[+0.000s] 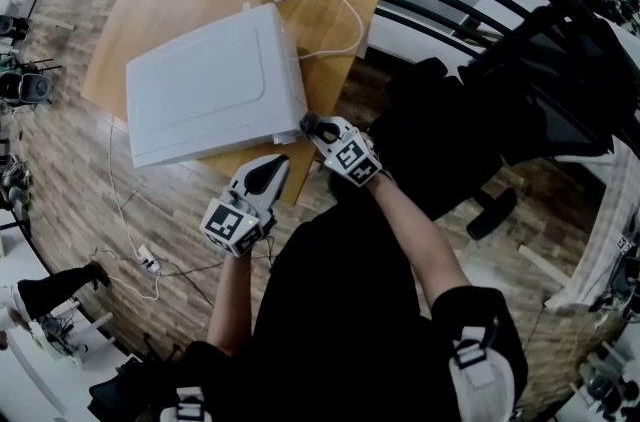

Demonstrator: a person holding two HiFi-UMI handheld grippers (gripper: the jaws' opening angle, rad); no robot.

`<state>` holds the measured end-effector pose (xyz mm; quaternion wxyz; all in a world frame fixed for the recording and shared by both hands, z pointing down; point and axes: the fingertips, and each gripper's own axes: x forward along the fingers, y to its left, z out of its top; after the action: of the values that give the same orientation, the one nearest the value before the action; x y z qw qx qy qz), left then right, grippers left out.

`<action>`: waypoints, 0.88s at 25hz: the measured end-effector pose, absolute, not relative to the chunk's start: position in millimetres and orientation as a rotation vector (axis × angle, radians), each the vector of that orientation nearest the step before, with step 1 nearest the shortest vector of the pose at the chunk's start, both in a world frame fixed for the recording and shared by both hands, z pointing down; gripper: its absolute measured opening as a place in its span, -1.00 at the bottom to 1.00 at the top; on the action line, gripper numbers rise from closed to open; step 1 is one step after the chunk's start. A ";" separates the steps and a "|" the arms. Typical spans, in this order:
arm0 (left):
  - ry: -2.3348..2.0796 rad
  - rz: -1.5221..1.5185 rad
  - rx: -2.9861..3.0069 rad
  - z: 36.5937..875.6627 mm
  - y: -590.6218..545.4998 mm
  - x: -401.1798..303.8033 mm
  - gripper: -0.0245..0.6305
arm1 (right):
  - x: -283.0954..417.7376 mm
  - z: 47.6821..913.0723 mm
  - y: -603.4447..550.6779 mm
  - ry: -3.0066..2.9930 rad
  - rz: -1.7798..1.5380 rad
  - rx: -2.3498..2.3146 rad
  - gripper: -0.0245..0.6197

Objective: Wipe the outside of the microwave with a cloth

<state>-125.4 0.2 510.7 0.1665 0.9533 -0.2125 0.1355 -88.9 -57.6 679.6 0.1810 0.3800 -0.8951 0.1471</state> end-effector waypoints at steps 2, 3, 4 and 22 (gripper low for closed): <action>-0.616 0.385 2.713 511.5 -4.0 -126.0 -0.89 | -89.4 681.1 -59.2 -2.528 0.416 1.060 -0.89; -0.620 0.383 2.713 510.9 -5.1 -125.4 -0.89 | -89.4 682.6 -59.0 -2.527 0.417 1.052 -0.89; -0.622 0.380 2.713 509.8 -6.0 -124.3 -0.89 | -88.9 684.3 -59.2 -2.525 0.418 1.045 -0.89; -0.662 0.369 2.706 501.7 -43.0 -125.6 -0.89 | -80.0 699.9 -104.6 -2.499 0.493 1.033 -0.89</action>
<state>-125.6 -43.0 501.7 0.1652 0.9497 -0.2324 0.1296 -80.0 -104.6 699.9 0.1953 0.3687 -0.8916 0.1760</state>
